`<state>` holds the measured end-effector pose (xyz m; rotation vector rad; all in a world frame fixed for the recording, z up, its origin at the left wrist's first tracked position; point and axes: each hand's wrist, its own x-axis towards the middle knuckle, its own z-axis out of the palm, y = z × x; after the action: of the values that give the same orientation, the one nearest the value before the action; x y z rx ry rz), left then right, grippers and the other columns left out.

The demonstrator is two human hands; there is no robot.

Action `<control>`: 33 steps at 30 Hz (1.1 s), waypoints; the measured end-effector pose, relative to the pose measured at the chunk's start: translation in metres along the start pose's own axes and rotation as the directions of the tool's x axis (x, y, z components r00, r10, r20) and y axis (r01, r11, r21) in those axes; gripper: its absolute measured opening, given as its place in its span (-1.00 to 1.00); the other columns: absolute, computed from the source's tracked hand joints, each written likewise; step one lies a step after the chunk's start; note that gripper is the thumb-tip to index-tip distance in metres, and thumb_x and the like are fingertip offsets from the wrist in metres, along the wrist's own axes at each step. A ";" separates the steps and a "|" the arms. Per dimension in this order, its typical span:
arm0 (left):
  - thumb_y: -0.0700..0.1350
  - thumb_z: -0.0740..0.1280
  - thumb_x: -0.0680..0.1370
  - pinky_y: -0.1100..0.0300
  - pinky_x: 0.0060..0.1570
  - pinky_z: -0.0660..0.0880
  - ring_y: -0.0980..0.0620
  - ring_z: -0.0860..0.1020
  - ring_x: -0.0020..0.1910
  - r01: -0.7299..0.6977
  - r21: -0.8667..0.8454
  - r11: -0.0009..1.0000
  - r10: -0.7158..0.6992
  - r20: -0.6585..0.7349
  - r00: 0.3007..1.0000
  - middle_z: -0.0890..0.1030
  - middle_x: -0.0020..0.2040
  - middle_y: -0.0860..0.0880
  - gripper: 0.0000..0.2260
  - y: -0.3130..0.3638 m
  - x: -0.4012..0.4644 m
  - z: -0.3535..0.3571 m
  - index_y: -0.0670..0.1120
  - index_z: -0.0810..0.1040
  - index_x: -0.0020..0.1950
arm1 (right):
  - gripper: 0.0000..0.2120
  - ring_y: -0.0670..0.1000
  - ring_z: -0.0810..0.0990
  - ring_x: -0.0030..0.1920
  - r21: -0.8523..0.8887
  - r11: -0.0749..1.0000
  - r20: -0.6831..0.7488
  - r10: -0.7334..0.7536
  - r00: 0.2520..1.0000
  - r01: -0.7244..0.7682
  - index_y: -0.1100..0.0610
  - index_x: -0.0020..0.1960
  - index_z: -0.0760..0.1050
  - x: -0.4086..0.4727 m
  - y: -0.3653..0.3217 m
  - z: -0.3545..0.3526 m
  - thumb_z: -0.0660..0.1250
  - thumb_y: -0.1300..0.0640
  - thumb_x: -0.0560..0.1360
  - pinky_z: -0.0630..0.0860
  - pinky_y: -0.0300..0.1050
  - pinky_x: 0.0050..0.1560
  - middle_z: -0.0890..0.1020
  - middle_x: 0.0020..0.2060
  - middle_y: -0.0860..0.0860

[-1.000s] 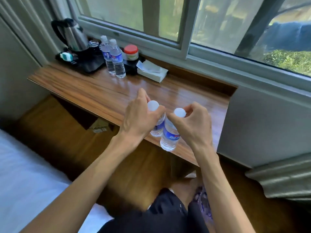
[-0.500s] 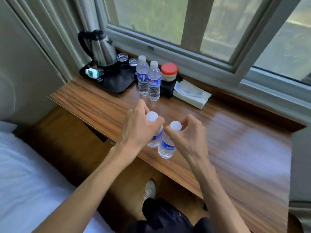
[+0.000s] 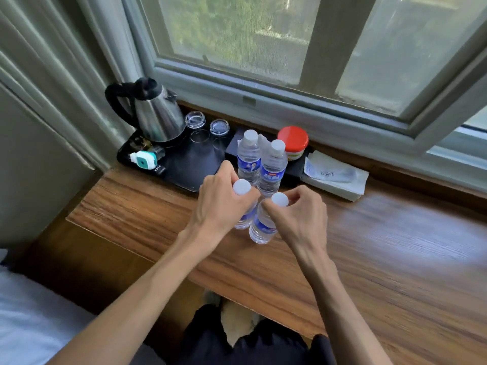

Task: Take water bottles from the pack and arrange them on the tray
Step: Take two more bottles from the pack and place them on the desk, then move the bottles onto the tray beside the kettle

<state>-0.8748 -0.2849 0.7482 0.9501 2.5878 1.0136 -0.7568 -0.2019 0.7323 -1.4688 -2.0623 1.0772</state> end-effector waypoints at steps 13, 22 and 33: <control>0.04 0.43 0.40 0.10 -0.26 0.34 -0.13 0.48 -0.20 -0.071 -0.024 0.997 0.074 0.253 0.965 0.57 -0.22 -0.04 -0.68 -0.032 0.085 0.012 -0.15 0.43 -0.09 | -0.68 0.12 0.59 -0.12 -0.015 0.984 -0.194 0.170 0.966 -0.176 0.15 -0.12 0.53 0.048 -0.030 0.055 0.47 -0.06 0.30 0.34 -0.13 -0.19 0.59 -0.26 -0.02; 0.04 0.42 0.44 0.07 -0.30 0.39 -0.16 0.55 -0.19 -0.105 -0.035 0.994 0.110 0.241 0.964 0.61 -0.21 -0.07 -0.70 -0.035 0.097 0.017 -0.11 0.39 -0.09 | -0.65 0.09 0.55 -0.17 -0.034 0.987 -0.140 0.151 0.979 -0.157 0.15 -0.12 0.47 0.053 -0.033 0.056 0.45 -0.09 0.32 0.33 -0.13 -0.22 0.58 -0.27 -0.03; 0.07 0.46 0.47 0.05 -0.20 0.53 -0.07 0.59 -0.12 -0.096 -0.087 0.992 0.117 0.282 0.952 0.62 -0.15 -0.02 -0.67 -0.046 0.097 0.013 -0.07 0.37 -0.05 | -0.68 0.19 0.60 -0.13 -0.069 0.995 -0.175 0.058 0.983 -0.071 0.14 -0.01 0.37 0.046 -0.035 0.067 0.38 -0.04 0.43 0.34 -0.10 -0.21 0.57 -0.22 0.01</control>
<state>-0.9668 -0.2419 0.7116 1.1359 2.2692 0.9116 -0.8419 -0.1892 0.7110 -1.6151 -1.9651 0.8705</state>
